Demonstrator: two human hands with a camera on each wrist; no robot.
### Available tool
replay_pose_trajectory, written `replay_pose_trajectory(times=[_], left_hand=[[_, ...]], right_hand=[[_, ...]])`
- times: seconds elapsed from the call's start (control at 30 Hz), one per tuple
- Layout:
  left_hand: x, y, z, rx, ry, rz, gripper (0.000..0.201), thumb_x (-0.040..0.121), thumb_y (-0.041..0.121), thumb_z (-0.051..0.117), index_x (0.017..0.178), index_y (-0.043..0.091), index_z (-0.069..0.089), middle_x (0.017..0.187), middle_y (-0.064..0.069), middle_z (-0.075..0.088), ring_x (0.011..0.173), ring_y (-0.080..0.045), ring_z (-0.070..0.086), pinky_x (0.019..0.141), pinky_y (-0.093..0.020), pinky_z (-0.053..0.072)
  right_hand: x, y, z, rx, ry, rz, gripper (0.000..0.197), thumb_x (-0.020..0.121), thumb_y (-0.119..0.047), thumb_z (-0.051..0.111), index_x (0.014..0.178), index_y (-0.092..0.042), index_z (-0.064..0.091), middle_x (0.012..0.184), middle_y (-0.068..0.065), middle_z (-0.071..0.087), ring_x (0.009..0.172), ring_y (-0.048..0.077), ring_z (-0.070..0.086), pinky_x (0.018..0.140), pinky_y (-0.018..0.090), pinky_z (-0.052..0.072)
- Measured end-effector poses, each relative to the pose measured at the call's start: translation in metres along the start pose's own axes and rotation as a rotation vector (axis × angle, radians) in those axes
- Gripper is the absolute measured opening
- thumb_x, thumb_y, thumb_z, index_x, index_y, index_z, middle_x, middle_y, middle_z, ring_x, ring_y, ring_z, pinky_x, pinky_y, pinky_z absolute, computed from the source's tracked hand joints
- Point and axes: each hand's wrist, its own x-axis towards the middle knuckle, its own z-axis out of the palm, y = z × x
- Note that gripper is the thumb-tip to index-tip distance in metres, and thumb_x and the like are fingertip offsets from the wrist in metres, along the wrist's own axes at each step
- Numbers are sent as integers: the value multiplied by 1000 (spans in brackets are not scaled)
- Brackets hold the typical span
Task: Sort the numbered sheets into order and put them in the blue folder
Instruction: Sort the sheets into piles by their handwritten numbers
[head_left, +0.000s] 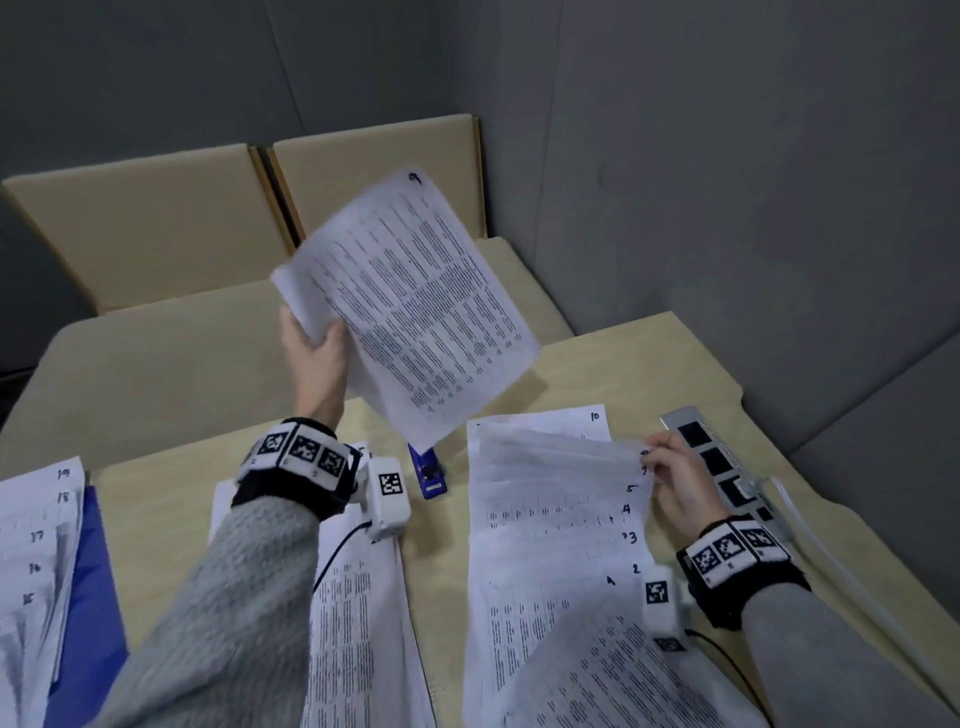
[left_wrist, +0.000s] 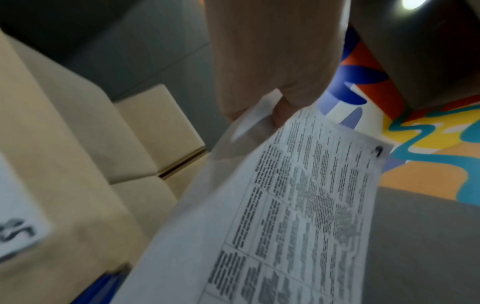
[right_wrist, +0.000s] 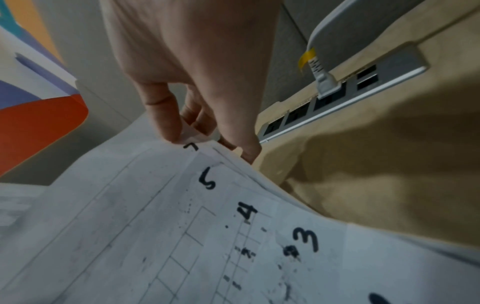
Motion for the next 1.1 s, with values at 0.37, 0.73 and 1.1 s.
replay_pose_trajectory(times=[0.37,0.73,1.1], left_hand=[[-58,-78,51,205,-550,-458,40,89,0,55,126,11,42,110,-12,60,90,-28,62,81,-47,55],[-96,-134,77,575,-832,-605,8,85,7,62,80,2,61,76,-13,58,64,-22,55,51,-24,43],[-106,-117,61,624,-774,-355,35,86,13,61,121,10,57,112,-7,67,101,-22,64,85,-35,55]], right_hand=[[-1,-7,-1,170,-5,50,33,75,18,30,66,-11,43,62,5,41,57,18,40,56,27,32],[15,7,10,55,106,64,28,77,14,36,70,-12,45,67,7,47,60,20,45,55,30,35],[36,29,16,-466,203,4,28,82,0,51,108,-10,54,111,11,62,96,26,60,84,36,49]])
